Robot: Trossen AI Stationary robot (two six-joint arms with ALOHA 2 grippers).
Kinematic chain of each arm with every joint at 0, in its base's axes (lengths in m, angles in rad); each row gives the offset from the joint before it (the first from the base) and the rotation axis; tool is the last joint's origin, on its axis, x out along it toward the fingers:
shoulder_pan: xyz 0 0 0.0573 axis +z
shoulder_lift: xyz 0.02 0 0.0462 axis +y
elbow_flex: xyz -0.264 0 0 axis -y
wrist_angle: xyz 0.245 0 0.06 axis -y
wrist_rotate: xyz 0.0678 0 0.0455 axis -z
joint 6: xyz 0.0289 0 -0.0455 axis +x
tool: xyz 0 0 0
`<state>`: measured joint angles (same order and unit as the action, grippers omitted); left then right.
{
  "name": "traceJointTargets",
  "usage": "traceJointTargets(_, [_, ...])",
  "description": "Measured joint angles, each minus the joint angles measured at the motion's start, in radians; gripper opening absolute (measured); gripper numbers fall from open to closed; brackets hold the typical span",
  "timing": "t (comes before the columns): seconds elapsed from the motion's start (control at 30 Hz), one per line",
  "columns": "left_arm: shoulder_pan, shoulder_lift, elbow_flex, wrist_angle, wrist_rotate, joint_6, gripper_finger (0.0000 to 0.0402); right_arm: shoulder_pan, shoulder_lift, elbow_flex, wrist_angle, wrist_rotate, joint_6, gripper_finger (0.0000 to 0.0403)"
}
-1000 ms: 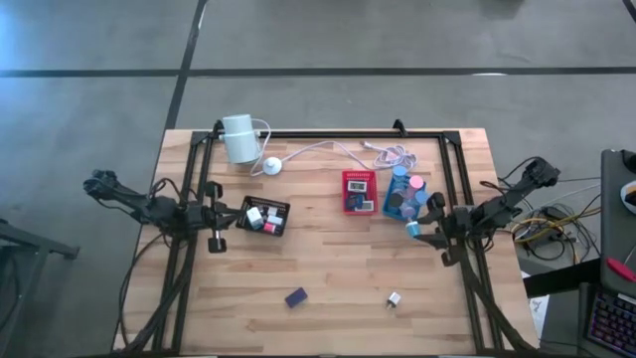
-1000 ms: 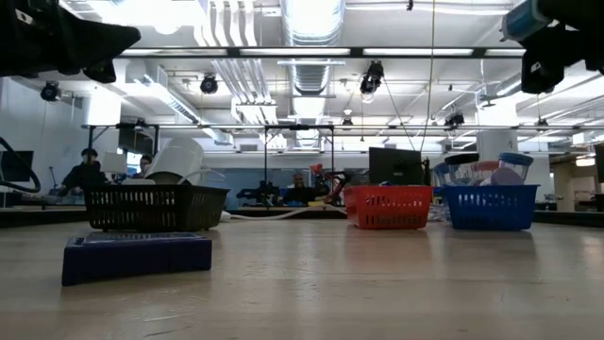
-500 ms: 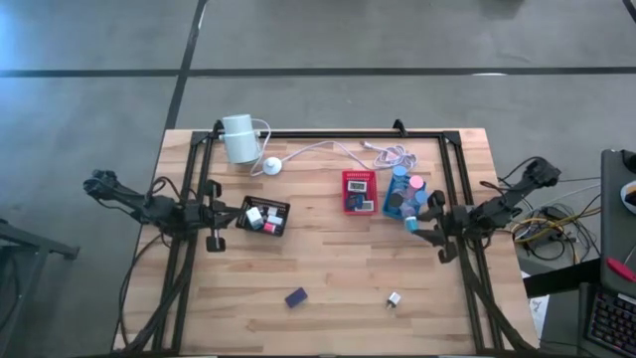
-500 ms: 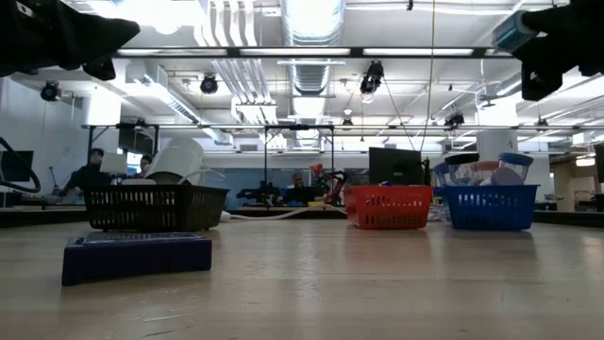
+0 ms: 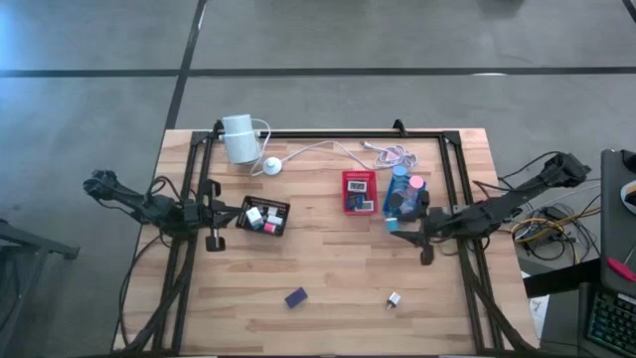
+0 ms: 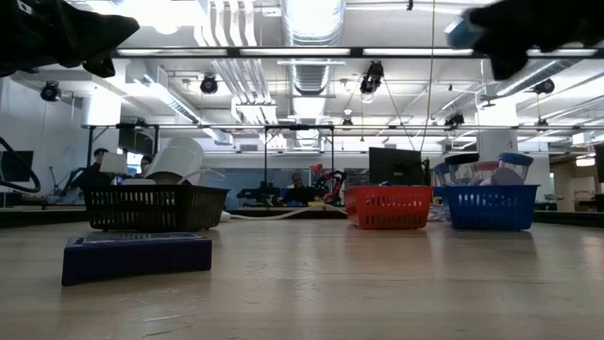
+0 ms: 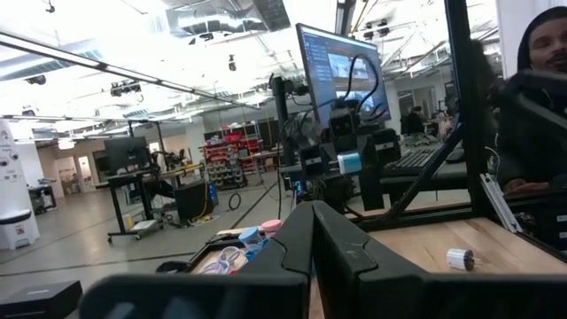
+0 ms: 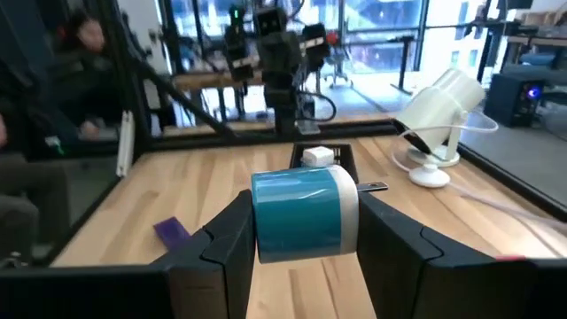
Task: Pick & Place Office items
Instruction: Put the light blue digital clock into the black bin
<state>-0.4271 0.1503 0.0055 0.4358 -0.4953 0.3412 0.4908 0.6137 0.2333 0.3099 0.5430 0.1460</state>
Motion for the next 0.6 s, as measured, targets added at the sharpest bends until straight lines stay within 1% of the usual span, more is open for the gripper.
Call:
traceJointTargets(0.07, [0.0,0.0,0.0,0.0,0.0,0.0,0.0012,-0.043,0.115,0.073,0.002,-0.05,-0.022,0.015])
traceJointTargets(0.2, [0.0,0.0,0.0,0.001,0.0,0.0,0.0012,-0.164,0.378,0.237,0.006,-0.235,-0.049,0.015])
traceJointTargets(0.27, [0.0,0.0,0.0,0.001,0.0,0.0,0.0012,-0.222,0.513,0.318,0.023,-0.309,-0.067,0.015])
traceJointTargets(0.4, [0.0,0.0,0.0,0.002,0.0,0.0,0.0012,-0.328,0.773,0.498,0.064,-0.363,-0.097,0.015])
traceJointTargets(0.5, [0.0,0.0,0.0,0.002,0.0,0.0,0.0012,-0.398,0.951,0.636,0.071,-0.372,-0.104,0.015])
traceJointTargets(0.6, [0.0,0.0,0.0,0.002,0.0,0.0,0.0012,-0.447,1.115,0.777,0.068,-0.447,-0.127,0.015])
